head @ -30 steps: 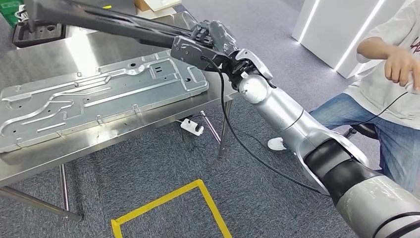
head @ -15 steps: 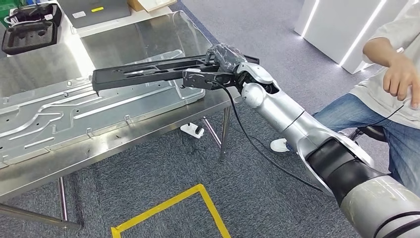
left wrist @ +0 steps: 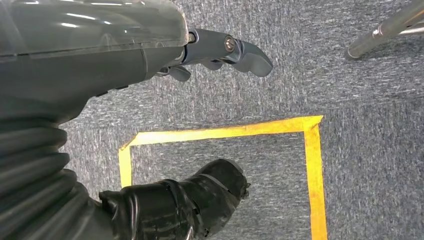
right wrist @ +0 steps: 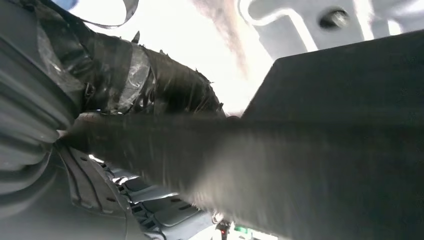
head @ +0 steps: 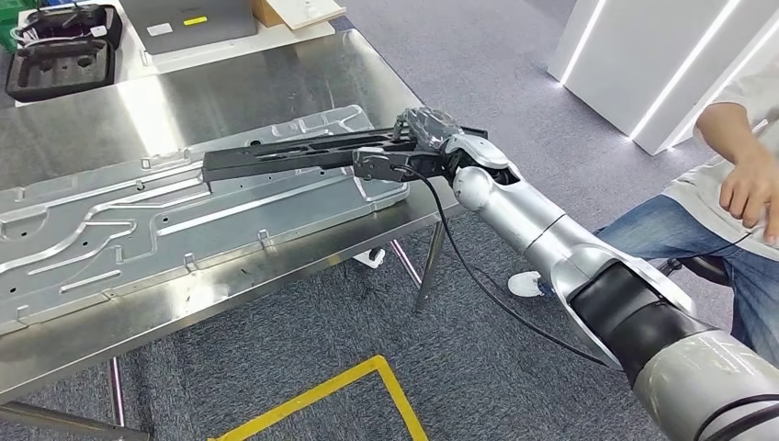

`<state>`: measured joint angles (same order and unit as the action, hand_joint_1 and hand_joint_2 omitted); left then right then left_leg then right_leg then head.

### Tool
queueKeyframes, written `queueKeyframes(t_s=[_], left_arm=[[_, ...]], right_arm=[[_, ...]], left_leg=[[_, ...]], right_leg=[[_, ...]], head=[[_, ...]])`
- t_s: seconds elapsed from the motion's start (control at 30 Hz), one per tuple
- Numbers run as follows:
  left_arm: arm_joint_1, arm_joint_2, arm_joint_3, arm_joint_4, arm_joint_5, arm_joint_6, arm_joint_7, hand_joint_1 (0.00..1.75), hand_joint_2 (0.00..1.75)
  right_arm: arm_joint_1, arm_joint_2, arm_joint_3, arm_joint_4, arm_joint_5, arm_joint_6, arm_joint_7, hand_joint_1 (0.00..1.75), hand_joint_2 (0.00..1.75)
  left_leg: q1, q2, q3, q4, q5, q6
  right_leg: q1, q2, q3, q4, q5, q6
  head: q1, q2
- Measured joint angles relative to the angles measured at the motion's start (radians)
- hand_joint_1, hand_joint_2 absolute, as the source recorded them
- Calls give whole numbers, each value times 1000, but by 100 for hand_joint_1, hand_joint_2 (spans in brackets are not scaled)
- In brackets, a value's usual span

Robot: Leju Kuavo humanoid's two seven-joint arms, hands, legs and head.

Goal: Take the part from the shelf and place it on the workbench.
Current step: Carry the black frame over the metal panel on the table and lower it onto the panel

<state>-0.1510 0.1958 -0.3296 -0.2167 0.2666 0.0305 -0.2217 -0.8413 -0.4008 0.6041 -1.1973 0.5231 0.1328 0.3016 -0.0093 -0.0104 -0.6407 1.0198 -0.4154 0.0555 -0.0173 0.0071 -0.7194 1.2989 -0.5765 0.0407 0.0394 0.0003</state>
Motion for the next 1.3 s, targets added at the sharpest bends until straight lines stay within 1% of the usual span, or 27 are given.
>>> queueKeyframes(t_s=[0.03, 0.07, 0.1, 0.13, 0.17, 0.23, 0.33, 0.37, 0.43, 0.47, 0.5, 0.53, 0.57, 0.63, 0.67, 0.73, 0.83, 0.9, 0.97, 1.0, 1.03, 1.07, 1.1, 1.17, 1.23, 1.27, 1.3], left_arm=[[1, 0, 0, 0, 0, 0, 0, 0, 175], [2, 0, 0, 0, 0, 0, 0, 0, 175], [2, 0, 0, 0, 0, 0, 0, 0, 175], [1, 0, 0, 0, 0, 0, 0, 0, 175], [1, 0, 0, 0, 0, 0, 1, 0, 175], [3, 0, 0, 0, 0, 0, 3, 0, 175], [7, 0, 0, 0, 1, 2, 6, 0, 175], [6, 0, 0, 0, 2, 3, 9, 0, 175], [7, 1, 0, 0, 5, 6, 16, 0, 175], [8, 1, 0, 0, 7, 6, 18, 0, 175], [10, 0, 0, 0, 9, 6, 20, 0, 175], [12, 0, 0, 0, 12, 5, 19, 0, 175], [14, 1, 0, 0, 15, 3, 18, 0, 175], [13, 2, 0, 0, 22, -3, 10, 0, 175], [11, 4, 0, 0, 25, -10, 3, 0, 175], [10, 5, 0, 0, 31, -33, -11, 0, 175], [11, 6, 0, 0, 39, -62, -24, 0, 175], [10, 6, 0, 0, 40, -68, -25, 0, 175], [10, 6, 0, 0, 40, -70, -26, 0, 175], [10, 6, 0, 0, 40, -70, -26, 0, 175], [11, 6, 0, 0, 40, -70, -26, 0, 175], [11, 6, 0, 0, 40, -70, -26, 0, 175], [11, 6, 0, 0, 40, -70, -26, 0, 175], [10, 7, 0, 0, 40, -70, -26, 0, 175], [10, 7, 0, 0, 40, -70, -26, 0, 175], [10, 8, 0, 0, 39, -69, -26, 0, 175], [11, 8, 0, 0, 38, -68, -27, 0, 131]], right_arm=[[6, -1, 0, 7, 7, -1, 0, 175, 175], [10, -3, 0, 14, 17, -3, 0, 175, 175], [12, -5, 0, 21, 26, -8, 0, 175, 175], [12, -7, 0, 27, 35, -16, 0, 175, 175], [13, -10, 0, 33, 43, -25, -1, 175, 175], [16, -15, 0, 44, 54, -37, -2, 175, 175], [22, -22, 0, 61, 59, -45, -5, 175, 175], [24, -23, 0, 66, 59, -49, -7, 175, 175], [33, -24, 0, 79, 59, -56, -11, 175, 175], [42, -24, 0, 86, 58, -59, -12, 175, 175], [51, -24, 0, 95, 58, -60, -12, 175, 175], [59, -24, 0, 103, 58, -61, -12, 175, 175], [64, -24, 0, 111, 58, -62, -12, 175, 175], [67, -25, -2, 125, 58, -63, -13, 175, 175], [68, -27, -5, 132, 57, -65, -14, 175, 175], [70, -32, -10, 148, 54, -67, -17, 175, 175], [78, -41, -16, 170, 52, -69, -19, 175, 175], [80, -45, -21, 182, 51, -69, -20, 175, 175], [84, -47, -25, 195, 51, -69, -20, 175, 175], [88, -48, -27, 201, 51, -69, -20, 175, 175], [91, -48, -27, 205, 51, -69, -20, 175, 175], [93, -48, -29, 209, 51, -69, -20, 175, 175], [93, -49, -31, 212, 51, -69, -21, 175, 175], [90, -48, -36, 217, 50, -69, -21, 87, 87], [88, -48, -38, 221, 49, -70, -21, 0, 0], [89, -48, -39, 224, 47, -70, -21, 0, 0], [88, -48, -40, 227, 44, -71, -21, 0, 0]], left_leg=[[-1, -2, 8, 4, -9, 0], [-1, -3, 17, 9, -20, -1], [-2, -5, 23, 13, -30, -3], [-3, -6, 26, 18, -38, -7], [-4, -7, 26, 20, -43, -11], [-4, -8, 24, 20, -47, -19], [-5, -3, 15, 41, -66, -36], [-3, -1, -3, 80, -85, -43], [6, 2, -65, 196, -127, -55], [10, 3, -96, 244, -136, -60], [13, 4, -114, 263, -125, -63], [16, 4, -116, 245, -98, -65], [18, 5, -100, 193, -56, -66], [17, 4, -50, 69, 7, -63], [14, 4, -30, 28, 18, -59], [8, 3, -17, 7, 10, -49], [12, 3, -5, -9, 9, -31], [14, 3, 4, -16, 7, -18], [11, 4, 8, -15, 2, -10], [9, 3, 10, -14, 0, -8], [8, 3, 13, -12, -4, -7], [8, 3, 16, -8, -8, -9], [8, 2, 19, -2, -15, -12], [4, 1, 19, 10, -26, -20], [1, 0, 17, 14, -29, -28], [1, 0, 18, 12, -29, -32], [1, 0, 18, 14, -32, -37]], right_leg=[[0, 0, -7, -26, 40, -1], [0, 0, 4, -86, 93, -5], [2, -1, 19, -145, 132, -9], [4, -1, 37, -198, 158, -15], [7, -1, 50, -231, 167, -20], [11, 1, 60, -251, 158, -28], [1, 1, 77, -269, 156, -40], [-3, 0, 85, -274, 155, -43], [-5, -1, 97, -278, 148, -47], [-6, -1, 103, -277, 143, -47], [-6, -1, 109, -276, 138, -46], [-8, -1, 115, -274, 131, -44], [-9, -1, 121, -272, 125, -42], [-11, 1, 130, -269, 113, -33], [-11, 2, 132, -269, 110, -29], [-9, 3, 133, -274, 109, -18], [-10, -1, 130, -261, 93, -3], [-9, -3, 81, -163, 46, -1], [-7, -3, 5, -27, 0, 0], [-7, -3, -20, 9, -1, 0], [-7, -3, -26, 5, 18, 0], [-7, -3, -11, -40, 54, -2], [-7, -4, 18, -111, 94, -5], [-4, -3, 72, -227, 139, -10], [-1, -2, 86, -252, 140, -16], [-3, -1, 86, -254, 141, -21], [-5, -1, 87, -257, 142, -25]], head=[[0, 0], [0, 0], [-1, 0], [-2, 0], [-3, 0], [-3, 0], [-2, 0], [-1, 0], [-2, 0], [-2, 0], [-2, 0], [-1, 0], [-2, 0], [-2, 0], [-3, 0], [-4, 0], [-3, 0], [-1, 0], [-1, 0], [-1, 0], [-1, 0], [-1, 0], [-1, 0], [-1, 0], [-2, 0], [-2, 0], [-2, 0]])
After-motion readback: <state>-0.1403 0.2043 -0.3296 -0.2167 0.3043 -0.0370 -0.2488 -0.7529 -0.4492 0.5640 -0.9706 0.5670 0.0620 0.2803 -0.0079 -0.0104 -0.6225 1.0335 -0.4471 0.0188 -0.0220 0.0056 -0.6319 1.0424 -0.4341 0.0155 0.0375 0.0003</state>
